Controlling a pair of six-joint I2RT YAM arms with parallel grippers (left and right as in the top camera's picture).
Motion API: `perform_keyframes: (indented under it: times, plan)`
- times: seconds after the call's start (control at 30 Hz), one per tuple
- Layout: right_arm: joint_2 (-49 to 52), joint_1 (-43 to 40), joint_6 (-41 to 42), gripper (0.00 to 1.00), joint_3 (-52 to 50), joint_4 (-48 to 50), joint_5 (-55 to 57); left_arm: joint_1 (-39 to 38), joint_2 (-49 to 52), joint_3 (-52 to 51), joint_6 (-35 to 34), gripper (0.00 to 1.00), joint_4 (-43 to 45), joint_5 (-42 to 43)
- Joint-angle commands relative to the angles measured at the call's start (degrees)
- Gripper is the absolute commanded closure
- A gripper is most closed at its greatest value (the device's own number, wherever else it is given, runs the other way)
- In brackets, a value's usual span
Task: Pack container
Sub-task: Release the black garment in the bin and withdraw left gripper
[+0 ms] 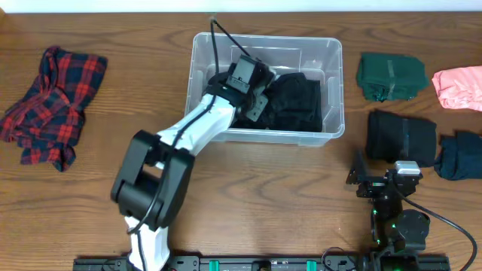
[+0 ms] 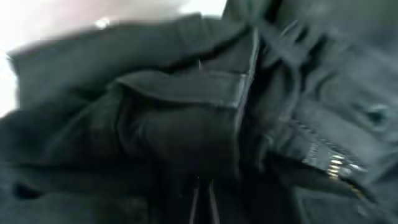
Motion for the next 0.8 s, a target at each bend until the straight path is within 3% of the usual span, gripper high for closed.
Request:
perform_keyframes:
  times: [0.0, 0.37, 0.4, 0.5, 0.77]
  plan:
    - [-0.35, -0.15, -0.74, 0.01, -0.09, -0.26, 0.15, -0.02, 3.13, 0.42, 0.17, 0.92, -1.46, 1.22]
    - [-0.35, -0.15, -0.74, 0.01, -0.09, -0.26, 0.17, 0.00, -4.87, 2.43, 0.81, 0.91, -1.27, -3.13]
    - [-0.35, -0.15, -0.74, 0.01, -0.09, -0.26, 0.15, 0.02, -6.64, 2.71, 0.81, 0.85, -1.22, -3.23]
    - [-0.35, -0.15, -0.76, 0.01, -0.09, -0.26, 0.15, 0.15, -13.68, 3.21, 0.79, 0.51, -1.18, -4.09]
    - [-0.35, -0.15, -0.74, 0.01, -0.09, -0.24, 0.15, 4.74, -29.75, 3.21, 1.22, 0.15, -7.67, -17.00]
